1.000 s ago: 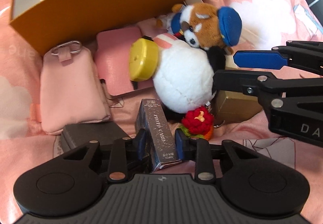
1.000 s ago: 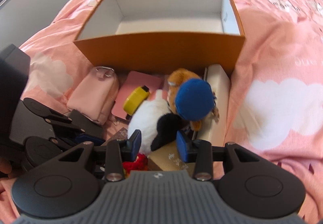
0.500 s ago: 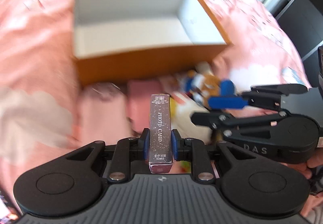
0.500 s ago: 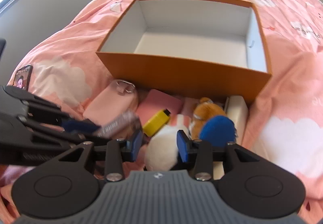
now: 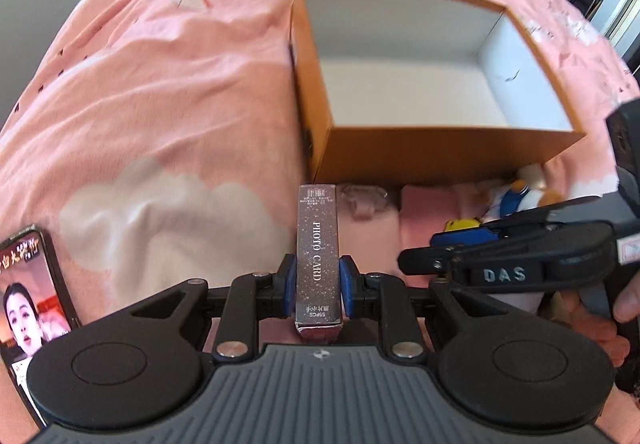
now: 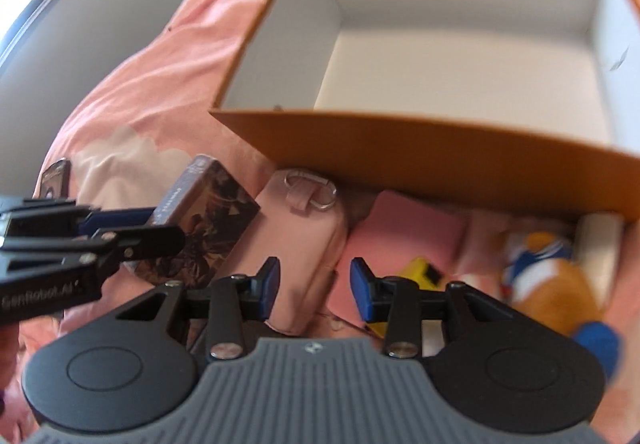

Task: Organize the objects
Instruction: 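Grasp the photo card box with the left gripper while the right gripper grasps the pink pouch, then carry the photo card box and pink pouch over the open box with both grippers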

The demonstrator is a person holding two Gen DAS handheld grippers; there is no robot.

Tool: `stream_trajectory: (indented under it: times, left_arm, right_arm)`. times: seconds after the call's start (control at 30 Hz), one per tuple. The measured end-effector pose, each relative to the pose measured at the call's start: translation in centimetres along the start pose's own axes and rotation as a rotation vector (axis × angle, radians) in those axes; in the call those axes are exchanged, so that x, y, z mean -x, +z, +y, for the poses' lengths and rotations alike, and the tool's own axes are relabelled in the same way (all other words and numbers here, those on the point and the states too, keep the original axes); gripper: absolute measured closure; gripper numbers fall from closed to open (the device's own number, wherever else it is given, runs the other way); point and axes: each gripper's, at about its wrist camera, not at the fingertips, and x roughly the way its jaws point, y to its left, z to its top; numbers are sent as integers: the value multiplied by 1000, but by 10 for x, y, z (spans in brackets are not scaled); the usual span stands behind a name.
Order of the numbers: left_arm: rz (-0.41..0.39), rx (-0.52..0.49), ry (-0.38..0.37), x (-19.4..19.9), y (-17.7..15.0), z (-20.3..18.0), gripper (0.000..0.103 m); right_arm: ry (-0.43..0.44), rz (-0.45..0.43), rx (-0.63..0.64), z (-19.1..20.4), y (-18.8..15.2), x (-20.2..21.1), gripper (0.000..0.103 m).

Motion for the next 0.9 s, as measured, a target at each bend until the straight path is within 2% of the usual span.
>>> stream_trajectory:
  times: [0.1, 0.23, 0.3, 0.37, 0.5, 0.77, 0.9]
  left_arm:
    - [44, -25, 28, -6, 4, -1, 75]
    - [86, -44, 64, -18, 10, -3, 70]
    - [99, -45, 62, -22, 13, -3, 70]
    - [98, -47, 61, -22, 14, -3, 70]
    - [89, -37, 49, -19, 14, -2, 72]
    - [7, -19, 43, 1, 15, -2, 76]
    - [-23, -17, 47, 8, 16, -3, 77]
  right_arm:
    - [22, 44, -44, -4, 4, -18, 61]
    - [21, 35, -51, -3, 10, -25, 63]
    - [-17, 33, -50, -2, 13, -29, 59]
    - [-46, 39, -52, -1, 17, -34, 59]
    - [-38, 51, -55, 4, 22, -37, 57]
    - [-48, 61, -1, 23, 24, -42, 58]
    - [-60, 46, -7, 25, 23, -39, 80]
